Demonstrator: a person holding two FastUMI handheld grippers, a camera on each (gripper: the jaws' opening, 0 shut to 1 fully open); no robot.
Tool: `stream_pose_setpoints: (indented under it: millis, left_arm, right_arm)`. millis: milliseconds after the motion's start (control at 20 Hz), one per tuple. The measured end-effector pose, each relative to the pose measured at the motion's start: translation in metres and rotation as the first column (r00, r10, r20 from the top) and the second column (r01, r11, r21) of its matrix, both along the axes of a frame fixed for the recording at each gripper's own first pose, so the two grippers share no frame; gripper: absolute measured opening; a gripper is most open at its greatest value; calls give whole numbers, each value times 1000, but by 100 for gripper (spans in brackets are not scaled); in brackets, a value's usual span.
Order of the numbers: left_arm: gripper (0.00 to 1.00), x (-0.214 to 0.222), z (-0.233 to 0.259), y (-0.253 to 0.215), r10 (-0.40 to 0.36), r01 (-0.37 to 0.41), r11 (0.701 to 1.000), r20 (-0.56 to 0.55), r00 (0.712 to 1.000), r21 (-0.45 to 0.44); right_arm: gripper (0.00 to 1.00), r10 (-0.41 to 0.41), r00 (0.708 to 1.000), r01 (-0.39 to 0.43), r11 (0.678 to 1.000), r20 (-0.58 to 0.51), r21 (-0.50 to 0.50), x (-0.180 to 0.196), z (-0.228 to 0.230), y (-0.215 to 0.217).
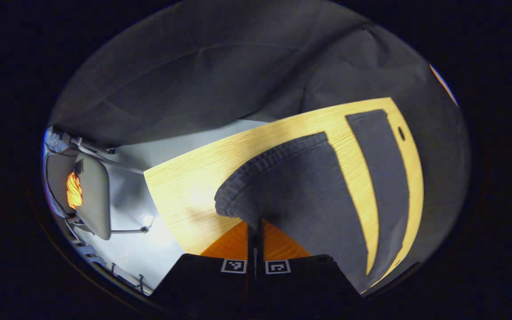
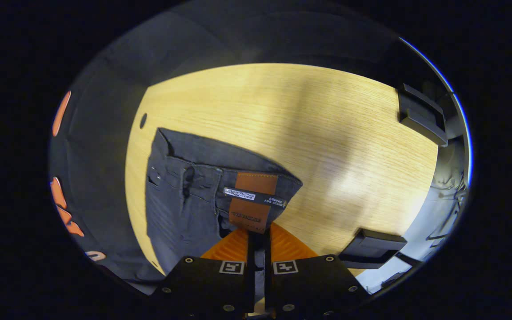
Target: Grasp the waist and the cuffs of the jeans and fold them to make the two legs overlap; first hold the waist and fold one-third of the jeans toward the cuffs, then hold the cuffs and fold the remaining one-third in the same direction to finish folding.
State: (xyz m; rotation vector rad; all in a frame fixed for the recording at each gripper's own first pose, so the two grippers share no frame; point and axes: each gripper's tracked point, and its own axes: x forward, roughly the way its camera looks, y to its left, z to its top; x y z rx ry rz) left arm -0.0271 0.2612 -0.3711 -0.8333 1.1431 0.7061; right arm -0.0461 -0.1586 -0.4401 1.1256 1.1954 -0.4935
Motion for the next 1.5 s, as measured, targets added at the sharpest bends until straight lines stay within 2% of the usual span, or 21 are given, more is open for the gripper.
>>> stream_pose_setpoints:
  millis: [200, 400, 600, 900, 1150, 1500]
  left_arm:
    - [1, 18, 51, -2, -40, 35, 998, 120, 992, 47]
    - [1, 55, 77, -9, -103, 90, 993, 174, 979, 81]
    - [1, 103, 91, -9, -161, 148, 986, 233, 959, 73]
    - [1, 157, 90, -5, -245, 238, 969, 259, 934, 58]
    - [1, 198, 88, -6, -286, 280, 958, 245, 926, 61]
    - [1, 251, 74, -11, -332, 328, 943, 186, 925, 55]
  right_arm:
    - [10, -1, 995, 1, 1000, 103, 4, 15, 25, 1]
    - [9, 15, 987, -15, 1000, 159, 2, 39, 57, 6]
    - [10, -30, 979, 33, 999, 200, -8, 50, 82, 8]
    - [10, -65, 974, 76, 996, 217, -40, 71, 111, 18]
    - [9, -98, 975, 108, 993, 202, -41, 92, 122, 21]
    - [9, -117, 980, 121, 993, 159, -16, 128, 115, 26]
